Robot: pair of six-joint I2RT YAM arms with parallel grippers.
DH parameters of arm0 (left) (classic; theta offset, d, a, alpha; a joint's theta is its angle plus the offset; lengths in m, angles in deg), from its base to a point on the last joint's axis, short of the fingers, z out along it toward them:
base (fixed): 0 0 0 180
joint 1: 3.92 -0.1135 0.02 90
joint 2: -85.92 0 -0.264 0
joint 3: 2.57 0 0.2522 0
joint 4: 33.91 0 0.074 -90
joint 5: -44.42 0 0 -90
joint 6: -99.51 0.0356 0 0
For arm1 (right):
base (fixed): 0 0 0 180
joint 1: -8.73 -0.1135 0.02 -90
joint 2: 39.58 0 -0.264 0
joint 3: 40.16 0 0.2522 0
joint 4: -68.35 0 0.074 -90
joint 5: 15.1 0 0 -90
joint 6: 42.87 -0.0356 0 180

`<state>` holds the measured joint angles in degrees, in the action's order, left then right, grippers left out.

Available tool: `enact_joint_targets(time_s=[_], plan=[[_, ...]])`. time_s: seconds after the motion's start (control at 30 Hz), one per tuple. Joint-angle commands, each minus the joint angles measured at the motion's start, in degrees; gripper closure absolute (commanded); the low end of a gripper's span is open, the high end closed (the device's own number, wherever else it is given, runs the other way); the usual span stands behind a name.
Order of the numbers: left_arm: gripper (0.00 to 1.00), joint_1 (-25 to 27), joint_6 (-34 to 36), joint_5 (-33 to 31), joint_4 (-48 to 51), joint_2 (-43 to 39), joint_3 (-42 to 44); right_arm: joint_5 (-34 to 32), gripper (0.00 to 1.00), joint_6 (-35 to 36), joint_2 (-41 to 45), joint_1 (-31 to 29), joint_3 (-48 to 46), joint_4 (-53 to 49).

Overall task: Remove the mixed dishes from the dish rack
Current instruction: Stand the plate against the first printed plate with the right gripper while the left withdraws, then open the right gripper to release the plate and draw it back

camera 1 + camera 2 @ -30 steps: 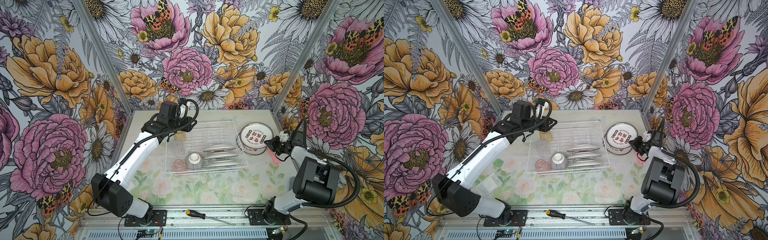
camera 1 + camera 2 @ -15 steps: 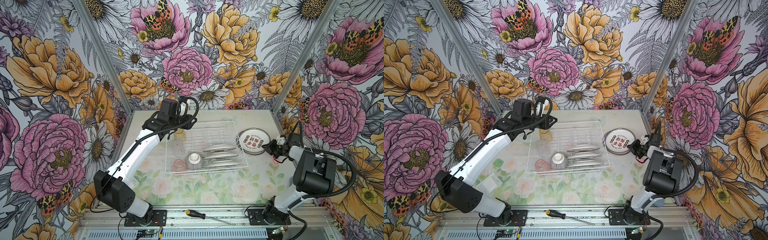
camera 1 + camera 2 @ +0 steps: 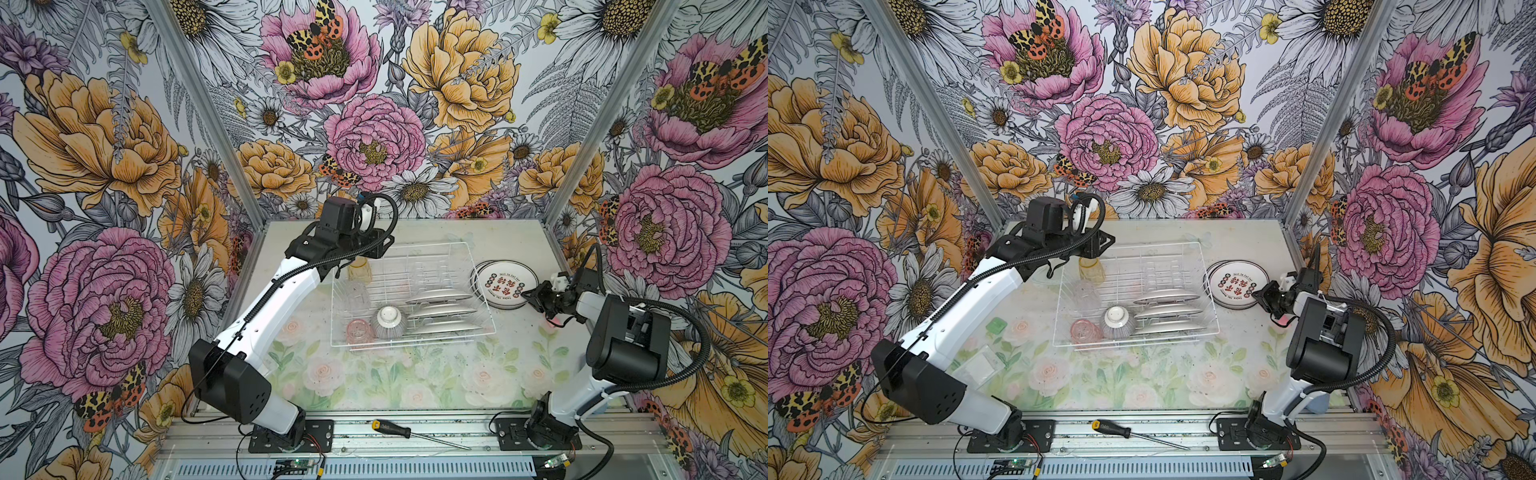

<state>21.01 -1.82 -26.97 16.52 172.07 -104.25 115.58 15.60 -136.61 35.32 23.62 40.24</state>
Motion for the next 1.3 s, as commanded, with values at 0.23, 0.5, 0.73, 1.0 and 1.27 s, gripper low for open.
enact_joint_targets(time_s=[0.23, 0.5, 0.73, 1.0, 1.27], plan=[[0.66, -0.82, 1.24, 1.38, -0.10, 0.42, -0.24, -0.39, 0.62, 1.77, 1.63, -0.32, -0.67, -0.37], [0.66, -1.42, 1.66, 1.78, -0.10, 0.18, 0.44, -3.99, 0.59, 4.22, 4.41, -0.42, -0.06, -5.16], [0.66, -1.70, 1.91, 2.16, -0.10, 0.41, 0.80, -8.22, 0.58, 6.66, 4.60, -1.21, 1.66, -9.18], [0.66, -2.01, 2.02, 2.31, -0.18, 0.62, 1.23, -11.50, 0.54, 8.43, 4.38, -2.41, 3.45, -12.12], [0.66, -2.33, 2.32, 2.27, -0.19, 0.61, 1.79, -18.30, 0.43, 10.37, 2.33, -5.54, 7.44, -15.74]])
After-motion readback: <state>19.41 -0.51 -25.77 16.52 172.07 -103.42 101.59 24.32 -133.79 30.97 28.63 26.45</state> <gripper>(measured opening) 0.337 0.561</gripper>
